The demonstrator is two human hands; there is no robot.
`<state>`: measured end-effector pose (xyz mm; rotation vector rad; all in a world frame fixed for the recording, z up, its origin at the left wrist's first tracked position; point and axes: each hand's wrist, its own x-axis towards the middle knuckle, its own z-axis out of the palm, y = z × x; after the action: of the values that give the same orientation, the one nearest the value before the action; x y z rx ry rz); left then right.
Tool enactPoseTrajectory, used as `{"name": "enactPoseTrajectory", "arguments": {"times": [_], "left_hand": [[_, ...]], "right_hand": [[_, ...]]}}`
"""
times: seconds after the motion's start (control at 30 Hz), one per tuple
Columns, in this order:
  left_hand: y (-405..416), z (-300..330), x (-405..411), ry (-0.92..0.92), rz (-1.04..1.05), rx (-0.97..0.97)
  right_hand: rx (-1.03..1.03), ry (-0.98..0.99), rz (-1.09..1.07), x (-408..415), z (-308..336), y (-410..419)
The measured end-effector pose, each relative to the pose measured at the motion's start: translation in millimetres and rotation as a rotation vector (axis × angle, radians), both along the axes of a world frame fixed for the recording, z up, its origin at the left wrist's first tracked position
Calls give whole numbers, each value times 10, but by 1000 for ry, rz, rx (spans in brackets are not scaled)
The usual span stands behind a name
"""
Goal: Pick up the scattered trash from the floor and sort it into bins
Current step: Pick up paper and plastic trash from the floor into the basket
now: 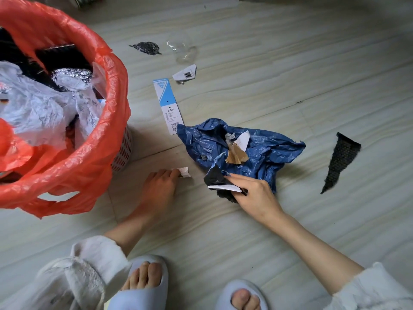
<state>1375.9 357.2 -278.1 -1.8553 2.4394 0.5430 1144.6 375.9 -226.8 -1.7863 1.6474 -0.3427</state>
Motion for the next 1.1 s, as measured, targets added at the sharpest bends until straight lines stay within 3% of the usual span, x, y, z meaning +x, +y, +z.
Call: {"name": "enactPoseTrajectory", "arguments": {"times": [0.33,0.47,0.57,0.63,0.73,0.9,1.03,1.1], "left_hand": [[31,-29,54,169,70,5],[-78,-21,21,394,463,8],[-259,-13,9,495,625,-66],[-432,3,-28,438,543,-111],[-742,-6,-125,334,399,-99],[-937,-94,-140,148,93,139],[-789,-30,-65,142,9,131],[-668,37,-69,55,-21,124]], "right_hand": [[-218,-90,-139,10,78,-43],[-312,119,-132,54,174,-370],[-172,341,-55,118,110,-674],[-8,478,45,170,-14,-777],[131,525,73,245,-211,-767],[161,568,159,175,-323,-676],[165,474,164,82,-278,-603],[170,460,155,32,-246,-557]]}}
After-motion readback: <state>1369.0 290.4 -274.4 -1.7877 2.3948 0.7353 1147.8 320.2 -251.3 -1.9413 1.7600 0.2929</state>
